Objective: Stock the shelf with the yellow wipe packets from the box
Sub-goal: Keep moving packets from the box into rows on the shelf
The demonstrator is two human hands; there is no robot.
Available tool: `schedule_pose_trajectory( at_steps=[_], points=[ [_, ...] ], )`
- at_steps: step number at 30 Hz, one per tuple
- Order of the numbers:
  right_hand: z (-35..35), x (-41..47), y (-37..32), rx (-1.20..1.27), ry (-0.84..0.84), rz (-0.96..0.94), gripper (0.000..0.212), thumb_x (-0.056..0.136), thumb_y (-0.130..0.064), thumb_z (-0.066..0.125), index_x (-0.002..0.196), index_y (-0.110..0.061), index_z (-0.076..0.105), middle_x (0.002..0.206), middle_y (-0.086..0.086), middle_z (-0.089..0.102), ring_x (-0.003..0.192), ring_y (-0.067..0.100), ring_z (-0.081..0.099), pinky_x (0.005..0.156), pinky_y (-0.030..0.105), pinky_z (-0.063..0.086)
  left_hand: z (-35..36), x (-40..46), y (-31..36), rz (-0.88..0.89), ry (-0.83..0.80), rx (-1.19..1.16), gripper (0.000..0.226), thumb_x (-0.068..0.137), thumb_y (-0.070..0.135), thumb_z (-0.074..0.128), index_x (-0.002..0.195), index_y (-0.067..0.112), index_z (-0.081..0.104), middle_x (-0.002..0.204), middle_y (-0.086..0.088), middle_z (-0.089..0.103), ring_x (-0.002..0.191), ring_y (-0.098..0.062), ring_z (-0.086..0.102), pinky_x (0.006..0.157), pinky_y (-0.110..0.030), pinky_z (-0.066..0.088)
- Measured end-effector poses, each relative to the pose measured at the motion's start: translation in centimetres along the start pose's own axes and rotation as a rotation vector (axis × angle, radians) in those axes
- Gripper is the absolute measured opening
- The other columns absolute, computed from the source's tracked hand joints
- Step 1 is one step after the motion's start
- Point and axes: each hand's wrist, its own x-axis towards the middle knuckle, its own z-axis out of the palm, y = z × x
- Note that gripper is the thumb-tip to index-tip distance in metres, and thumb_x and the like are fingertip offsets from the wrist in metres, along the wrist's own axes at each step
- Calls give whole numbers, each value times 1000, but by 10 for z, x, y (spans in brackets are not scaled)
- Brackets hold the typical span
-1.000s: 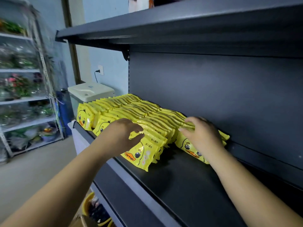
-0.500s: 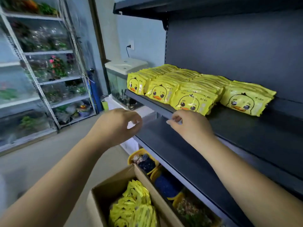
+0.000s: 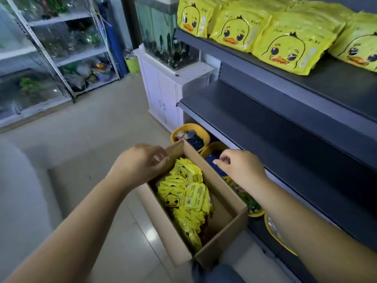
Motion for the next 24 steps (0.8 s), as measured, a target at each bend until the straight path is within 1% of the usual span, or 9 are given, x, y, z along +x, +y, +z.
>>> schedule_pose_trajectory(
  at_steps=[2,4,6,8,12,15,20,22,24],
  points=[
    [18,11,9,0,-47,12,32,92,-43,47,103,-15,60,103,2,66,94,22,59,68,29,43,18,0,-6,-29,-43,-18,61,65,60,26,85,23,69,76,13,64,69,-7,47,65,-25,43],
    [37,25,19,6,-105,40,33,92,-43,48,104,-15,60,103,2,66,94,23,59,68,29,43,38,2,-12,-76,-101,-34,51,71,54,34,86,22,71,75,12,64,71,-8,52,65,-23,41],
    [56,38,29,22,-169,75,33,92,-43,48,104,-15,60,102,2,66,92,23,60,68,29,45,58,3,-19,-136,-198,-26,37,80,44,44,92,22,70,84,11,68,84,-12,59,70,-24,44],
    [76,53,40,38,-242,104,32,92,-42,48,102,-14,60,99,4,67,90,24,61,71,31,49,79,6,-29,-185,-290,-1,30,86,39,47,98,22,69,95,9,69,93,-14,60,75,-26,45],
    [115,83,62,106,-324,134,33,91,-40,50,105,-12,61,105,6,66,95,25,60,77,33,51,116,15,-41,-283,-369,16,27,90,35,49,102,21,68,101,6,69,98,-15,58,73,-24,41],
    [143,101,75,194,-355,198,35,91,-38,52,112,-11,60,112,5,65,102,24,59,84,35,49,141,23,-53,-361,-399,-17,21,90,27,53,101,18,68,100,4,68,92,-12,55,69,-22,35],
    [201,122,86,248,-337,229,32,91,-37,54,106,-10,64,104,5,68,99,22,62,74,28,46,187,24,-82,-422,-474,-86,19,90,26,54,100,17,68,97,4,67,84,-11,53,69,-22,36],
    [229,133,88,272,-351,260,32,90,-36,54,105,-9,64,105,5,68,99,22,61,72,25,43,209,20,-99,-392,-570,-75,24,90,33,52,102,20,67,100,7,67,77,-7,48,67,-21,35],
    [259,150,87,341,-355,295,31,90,-32,56,105,-6,64,106,8,67,100,23,61,74,25,43,231,18,-120,-348,-661,-55,39,85,44,42,103,21,67,100,6,68,76,-8,48,68,-21,35]
  ],
)
